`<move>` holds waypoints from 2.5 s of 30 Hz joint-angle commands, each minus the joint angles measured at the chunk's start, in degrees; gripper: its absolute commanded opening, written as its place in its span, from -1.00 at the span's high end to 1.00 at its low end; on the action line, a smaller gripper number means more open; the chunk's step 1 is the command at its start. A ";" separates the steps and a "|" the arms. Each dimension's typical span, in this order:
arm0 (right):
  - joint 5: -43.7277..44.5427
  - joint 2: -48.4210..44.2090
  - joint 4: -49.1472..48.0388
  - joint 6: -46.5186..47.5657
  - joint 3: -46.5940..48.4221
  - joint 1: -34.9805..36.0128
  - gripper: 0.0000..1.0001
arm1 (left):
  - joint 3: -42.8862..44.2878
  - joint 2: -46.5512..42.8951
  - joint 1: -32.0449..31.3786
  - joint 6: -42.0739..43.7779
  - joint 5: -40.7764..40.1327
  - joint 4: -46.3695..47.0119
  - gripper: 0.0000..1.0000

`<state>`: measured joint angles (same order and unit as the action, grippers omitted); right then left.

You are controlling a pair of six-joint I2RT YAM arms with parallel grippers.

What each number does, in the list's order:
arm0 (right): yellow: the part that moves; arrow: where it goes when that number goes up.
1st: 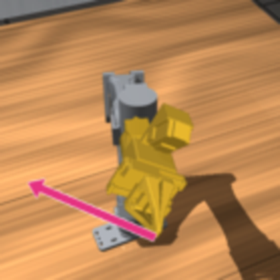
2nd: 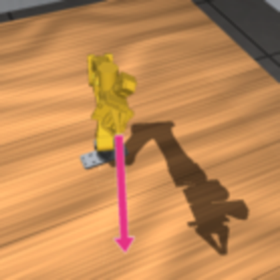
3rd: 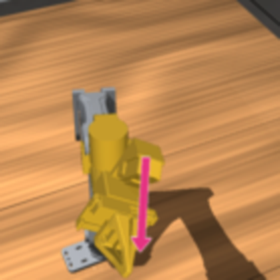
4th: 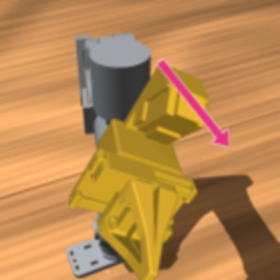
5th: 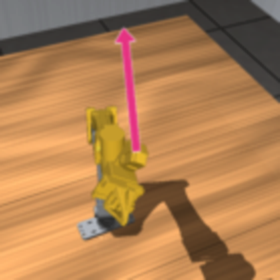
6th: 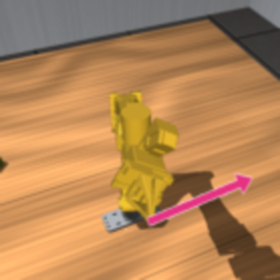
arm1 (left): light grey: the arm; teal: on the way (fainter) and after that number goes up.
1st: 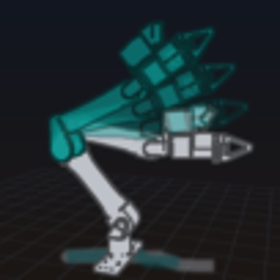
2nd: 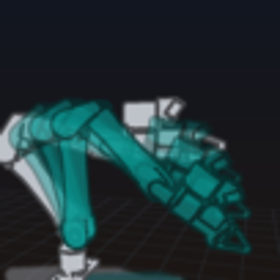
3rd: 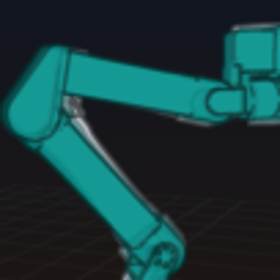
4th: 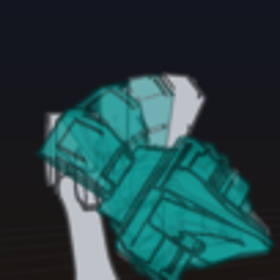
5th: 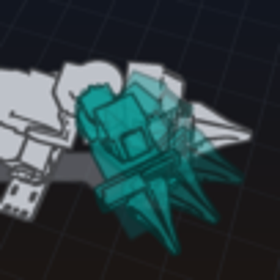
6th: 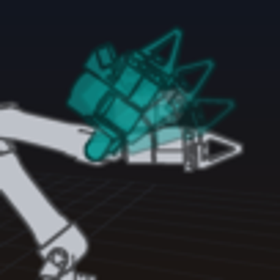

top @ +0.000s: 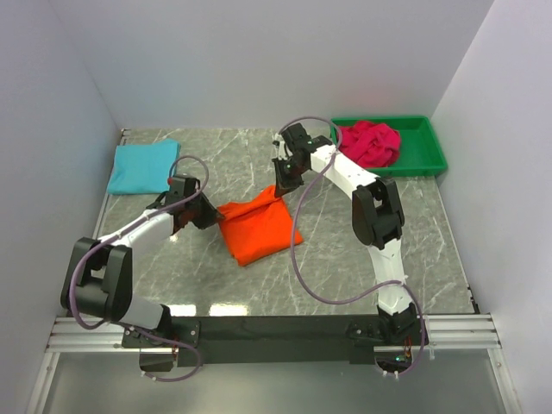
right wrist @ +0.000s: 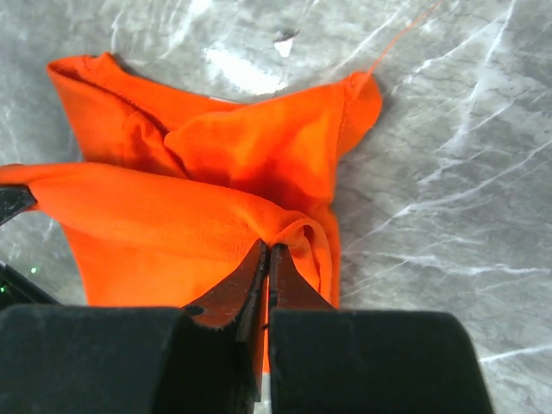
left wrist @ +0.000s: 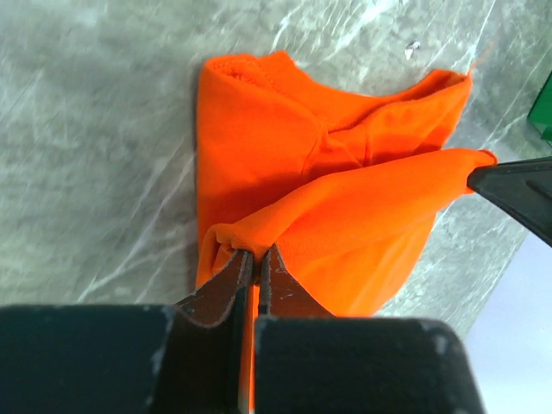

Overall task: Fold and stack the t-shirts
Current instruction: Fold the tshirt

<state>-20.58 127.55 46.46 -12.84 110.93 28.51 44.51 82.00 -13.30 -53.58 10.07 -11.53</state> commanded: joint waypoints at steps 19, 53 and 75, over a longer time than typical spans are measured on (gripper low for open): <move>5.46 -9.67 -14.27 -4.91 -9.93 -1.44 1.00 | 4.18 2.03 0.29 3.92 -2.77 7.13 0.99; 19.87 -19.60 -24.21 -14.32 -25.40 -2.85 0.31 | 6.56 7.93 -0.15 9.11 -2.68 13.20 -0.03; -12.19 -7.32 -40.19 -14.39 -22.43 -5.21 0.38 | 20.25 19.59 -5.77 15.70 -6.29 10.47 0.23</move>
<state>-27.59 117.86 11.62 -24.88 86.11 25.61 60.40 98.63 -19.16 -40.01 3.11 -2.94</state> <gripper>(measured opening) 0.314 0.389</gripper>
